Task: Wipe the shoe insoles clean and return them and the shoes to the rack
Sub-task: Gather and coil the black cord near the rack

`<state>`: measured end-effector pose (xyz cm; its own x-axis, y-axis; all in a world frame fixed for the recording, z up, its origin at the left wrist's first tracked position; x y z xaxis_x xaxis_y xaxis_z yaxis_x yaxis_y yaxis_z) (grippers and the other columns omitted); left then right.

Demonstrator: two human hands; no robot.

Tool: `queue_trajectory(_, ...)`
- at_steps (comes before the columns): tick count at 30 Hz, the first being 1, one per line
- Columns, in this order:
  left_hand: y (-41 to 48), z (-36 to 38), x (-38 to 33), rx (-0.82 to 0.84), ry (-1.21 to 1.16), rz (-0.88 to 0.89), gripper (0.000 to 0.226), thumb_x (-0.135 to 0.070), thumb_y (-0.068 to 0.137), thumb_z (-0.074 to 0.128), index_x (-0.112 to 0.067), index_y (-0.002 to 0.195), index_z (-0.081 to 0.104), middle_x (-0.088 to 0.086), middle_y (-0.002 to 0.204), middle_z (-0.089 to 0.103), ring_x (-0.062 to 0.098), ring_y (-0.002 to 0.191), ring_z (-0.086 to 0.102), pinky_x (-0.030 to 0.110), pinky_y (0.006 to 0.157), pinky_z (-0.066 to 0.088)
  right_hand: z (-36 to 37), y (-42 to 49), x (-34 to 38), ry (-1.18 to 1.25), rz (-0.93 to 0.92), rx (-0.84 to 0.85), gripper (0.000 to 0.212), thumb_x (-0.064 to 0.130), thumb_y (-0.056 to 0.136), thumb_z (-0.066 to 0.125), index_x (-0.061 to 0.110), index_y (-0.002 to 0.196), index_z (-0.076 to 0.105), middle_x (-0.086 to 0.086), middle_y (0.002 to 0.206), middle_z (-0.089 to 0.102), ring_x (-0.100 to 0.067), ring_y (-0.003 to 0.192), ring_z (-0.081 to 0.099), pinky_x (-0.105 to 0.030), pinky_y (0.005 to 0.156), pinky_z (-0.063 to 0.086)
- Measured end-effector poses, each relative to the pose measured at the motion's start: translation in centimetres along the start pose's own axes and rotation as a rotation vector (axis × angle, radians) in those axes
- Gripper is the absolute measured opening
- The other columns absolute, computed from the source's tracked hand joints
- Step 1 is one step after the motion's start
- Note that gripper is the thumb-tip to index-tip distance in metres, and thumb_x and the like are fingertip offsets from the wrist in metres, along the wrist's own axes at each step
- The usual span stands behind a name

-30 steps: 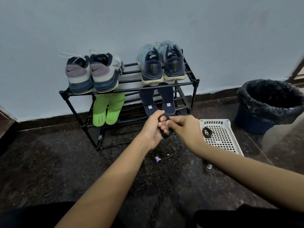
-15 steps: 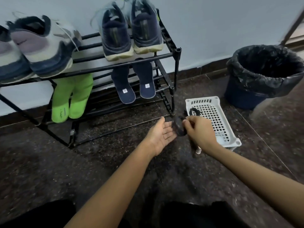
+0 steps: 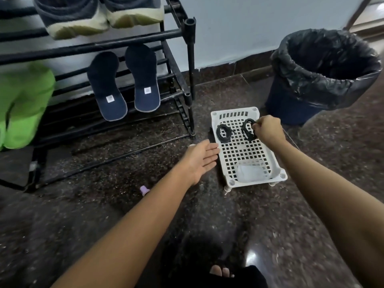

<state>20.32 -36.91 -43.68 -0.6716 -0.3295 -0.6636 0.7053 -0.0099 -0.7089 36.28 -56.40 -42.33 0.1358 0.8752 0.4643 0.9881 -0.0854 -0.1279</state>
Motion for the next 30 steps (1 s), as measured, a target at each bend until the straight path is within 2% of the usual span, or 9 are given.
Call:
queue_trajectory(4, 1.3, -1.9, 0.1, -0.069, -0.046, -0.001, 0.038, -0.03, 0.106, 0.034, -0.009, 0.122, 0.061, 0.006, 0.13, 0.061, 0.018, 0.116, 0.055, 0.032, 0.101, 0.044, 1.7, 2.0, -1.4, -0.05, 0.05, 0.032, 0.023, 0.014, 0.09, 0.05, 0.003, 0.1, 0.068, -0.023, 0.099, 0.065, -0.039, 0.09, 0.062, -0.042, 0.082, 0.053)
queue_trajectory(9, 2.0, -4.5, 0.4, -0.154, -0.065, -0.015, 0.032, -0.027, 0.104, 0.038, -0.012, 0.113, 0.066, 0.002, 0.12, 0.065, 0.015, 0.111, 0.056, 0.029, 0.094, 0.045, 3.5, 2.8, -1.8, -0.169, 0.082, 0.073, 0.026, 0.018, 0.094, 0.052, 0.002, 0.113, 0.061, -0.023, 0.111, 0.06, -0.042, 0.104, 0.057, -0.044, 0.087, 0.048)
queue_trajectory(14, 1.8, -6.1, 0.5, -0.205, -0.081, 0.001, 0.026, -0.024, 0.102, 0.043, -0.017, 0.099, 0.068, -0.004, 0.103, 0.067, 0.013, 0.108, 0.057, 0.028, 0.095, 0.045, 4.4, 3.4, -1.9, -0.208, 0.054, 0.066, 0.028, 0.019, 0.096, 0.05, 0.0, 0.113, 0.059, -0.027, 0.11, 0.058, -0.044, 0.102, 0.056, -0.045, 0.084, 0.047)
queue_trajectory(17, 1.3, -7.5, 0.9, -0.232, -0.1, -0.004, 0.024, -0.023, 0.102, 0.044, -0.017, 0.098, 0.067, -0.001, 0.107, 0.066, 0.013, 0.107, 0.057, 0.029, 0.094, 0.046, 4.4, 3.1, -1.6, -0.274, 0.031, 0.055, 0.032, 0.023, 0.097, 0.049, -0.003, 0.113, 0.057, -0.028, 0.11, 0.057, -0.043, 0.102, 0.055, -0.043, 0.081, 0.046)
queue_trajectory(21, 0.5, -10.0, 1.4, -0.296, -0.132, -0.006, 0.02, -0.021, 0.101, 0.047, -0.017, 0.1, 0.067, 0.001, 0.114, 0.066, 0.014, 0.109, 0.057, 0.028, 0.09, 0.046, 2.8, 2.6, 0.0, -0.231, -0.089, -0.145, 0.037, 0.021, 0.095, 0.05, -0.007, 0.119, 0.054, -0.031, 0.114, 0.052, -0.043, 0.107, 0.044, -0.049, 0.094, 0.037)
queue_trajectory(24, -0.1, -11.7, 0.9, -0.352, -0.127, 0.03, 0.017, -0.02, 0.099, 0.052, -0.016, 0.104, 0.067, 0.002, 0.116, 0.067, 0.014, 0.111, 0.058, 0.027, 0.087, 0.047, 1.9, 0.7, 3.9, -0.022, -0.301, -0.279, 0.035, 0.017, 0.094, 0.051, -0.001, 0.123, 0.055, -0.027, 0.12, 0.052, -0.04, 0.114, 0.04, -0.043, 0.097, 0.033)
queue_trajectory(25, -0.3, -12.2, 0.6, -0.366, -0.12, 0.043, 0.017, -0.02, 0.098, 0.053, -0.015, 0.106, 0.067, 0.002, 0.116, 0.067, 0.014, 0.111, 0.058, 0.026, 0.086, 0.048, 2.6, -0.1, 5.6, 0.023, -0.391, -0.234, 0.034, 0.016, 0.093, 0.053, 0.001, 0.123, 0.056, -0.024, 0.121, 0.053, -0.038, 0.116, 0.042, -0.041, 0.098, 0.034)
queue_trajectory(27, -0.5, -12.8, 0.2, -0.386, -0.108, 0.059, 0.017, -0.02, 0.098, 0.055, -0.015, 0.108, 0.067, 0.002, 0.116, 0.067, 0.015, 0.112, 0.058, 0.026, 0.086, 0.047, 6.0, -2.3, 9.5, 0.022, -0.572, -0.025, 0.036, 0.015, 0.092, 0.055, 0.005, 0.127, 0.054, -0.02, 0.124, 0.053, -0.035, 0.119, 0.046, -0.038, 0.1, 0.036)
queue_trajectory(30, -0.7, -13.3, 0.2, -0.401, -0.11, 0.063, 0.017, -0.019, 0.097, 0.056, -0.014, 0.109, 0.067, 0.003, 0.114, 0.068, 0.016, 0.111, 0.059, 0.026, 0.086, 0.049, 12.5, -6.1, 13.1, -0.188, -0.726, 0.273, 0.052, 0.022, 0.093, 0.054, 0.013, 0.142, 0.039, -0.018, 0.14, 0.041, -0.034, 0.127, 0.04, -0.041, 0.107, 0.036)
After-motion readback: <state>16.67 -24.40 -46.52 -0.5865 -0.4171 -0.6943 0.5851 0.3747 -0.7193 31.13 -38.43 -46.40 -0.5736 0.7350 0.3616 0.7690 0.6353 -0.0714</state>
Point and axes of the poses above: each hand's wrist, its own y-axis towards the middle knuckle, its own z-axis out of the palm, x = y × z, the point moved 10 cm from there along y, towards the middle knuckle
